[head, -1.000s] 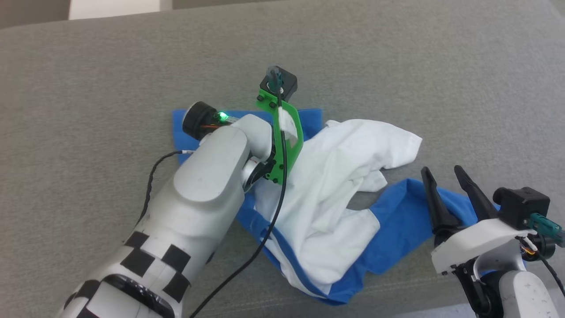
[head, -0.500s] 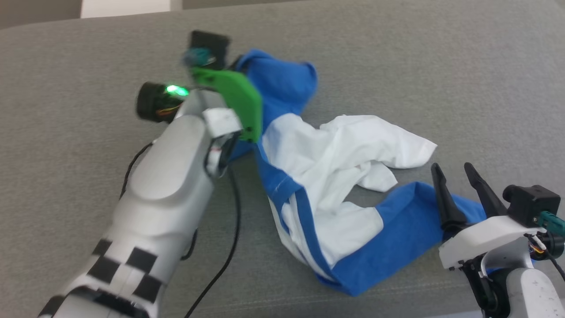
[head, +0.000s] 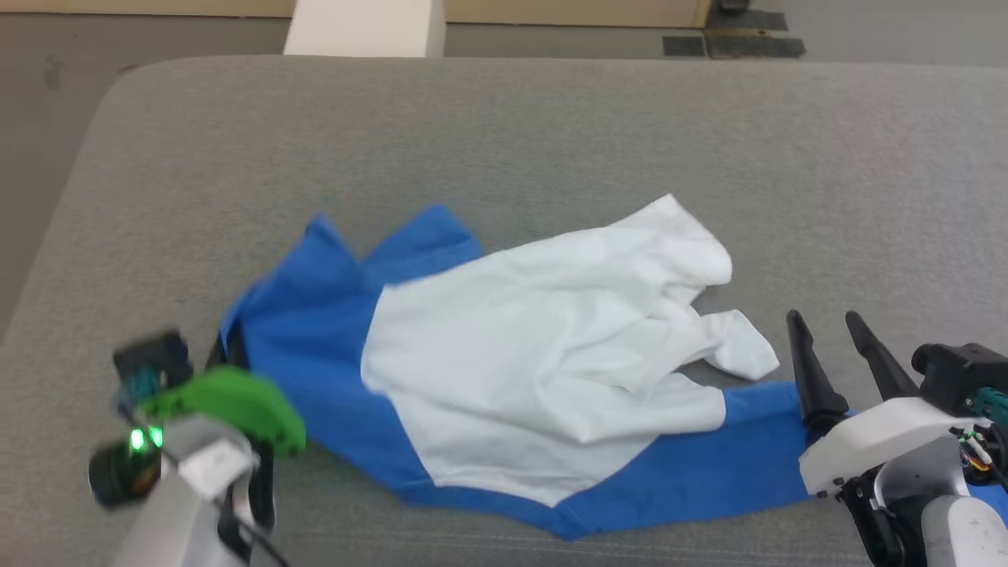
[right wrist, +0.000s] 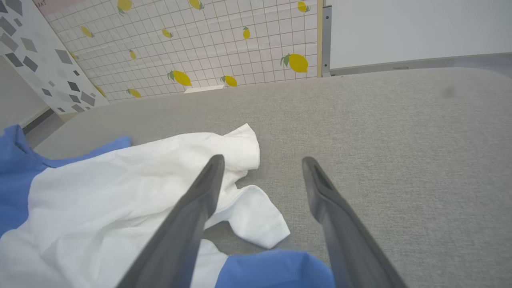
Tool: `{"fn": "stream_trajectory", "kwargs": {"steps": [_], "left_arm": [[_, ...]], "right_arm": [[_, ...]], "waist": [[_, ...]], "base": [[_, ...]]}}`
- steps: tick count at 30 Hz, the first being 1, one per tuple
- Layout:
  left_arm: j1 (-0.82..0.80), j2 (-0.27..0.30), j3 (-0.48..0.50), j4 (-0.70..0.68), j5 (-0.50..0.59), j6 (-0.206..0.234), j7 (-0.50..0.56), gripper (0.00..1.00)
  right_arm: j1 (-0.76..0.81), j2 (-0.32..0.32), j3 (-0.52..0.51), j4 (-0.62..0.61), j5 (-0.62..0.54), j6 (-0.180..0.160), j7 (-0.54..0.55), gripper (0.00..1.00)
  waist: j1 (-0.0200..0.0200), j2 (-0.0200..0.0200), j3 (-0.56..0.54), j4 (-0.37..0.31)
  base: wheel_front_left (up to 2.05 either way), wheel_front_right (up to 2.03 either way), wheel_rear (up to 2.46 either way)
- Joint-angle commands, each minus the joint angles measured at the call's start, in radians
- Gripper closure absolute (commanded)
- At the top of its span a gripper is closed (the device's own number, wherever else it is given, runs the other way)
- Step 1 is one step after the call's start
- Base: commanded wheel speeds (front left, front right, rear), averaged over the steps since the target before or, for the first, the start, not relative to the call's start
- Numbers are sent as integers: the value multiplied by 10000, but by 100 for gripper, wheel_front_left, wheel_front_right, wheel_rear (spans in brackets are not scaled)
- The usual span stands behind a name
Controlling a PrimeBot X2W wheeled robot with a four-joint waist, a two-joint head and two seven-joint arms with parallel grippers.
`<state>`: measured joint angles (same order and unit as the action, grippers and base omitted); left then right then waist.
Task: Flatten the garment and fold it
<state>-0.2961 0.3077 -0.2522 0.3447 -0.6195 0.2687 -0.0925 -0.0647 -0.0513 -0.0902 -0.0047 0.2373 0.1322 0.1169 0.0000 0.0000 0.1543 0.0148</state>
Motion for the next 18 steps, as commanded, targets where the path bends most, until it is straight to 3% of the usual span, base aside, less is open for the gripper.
{"fn": "stream_trajectory", "kwargs": {"steps": [1, 2, 8, 14, 18], "left_arm": [[511, 16, 44, -249, -211, 30, -3, 10], [824, -23, 66, -406, -343, -18, 1, 0], [1846, -383, 222, -1214, -553, -420, -1165, 0], [1657, -826, 518, -2061, 756, -803, -1681, 0], [1646, -1440, 1035, -2727, 1754, -1186, -1688, 0]], "right_arm": [[134, 10, 22, -21, -25, -15, 111, 0], [154, 10, 55, -7, -26, -15, 179, 0], [89, 10, 566, 87, -441, -15, 845, 0], [-641, 11, 1265, 656, -901, -15, 2178, 0], [-1180, 11, 1422, 1563, -619, -15, 3904, 0]], "waist": [[0, 0, -229, 357], [0, 0, -233, 398], [0, 0, -187, 662], [0, 0, 67, 969], [0, 0, 322, 1202]], "base": [[0, 0, 0], [0, 0, 0], [0, 0, 0], [0, 0, 0], [0, 0, 0]]}}
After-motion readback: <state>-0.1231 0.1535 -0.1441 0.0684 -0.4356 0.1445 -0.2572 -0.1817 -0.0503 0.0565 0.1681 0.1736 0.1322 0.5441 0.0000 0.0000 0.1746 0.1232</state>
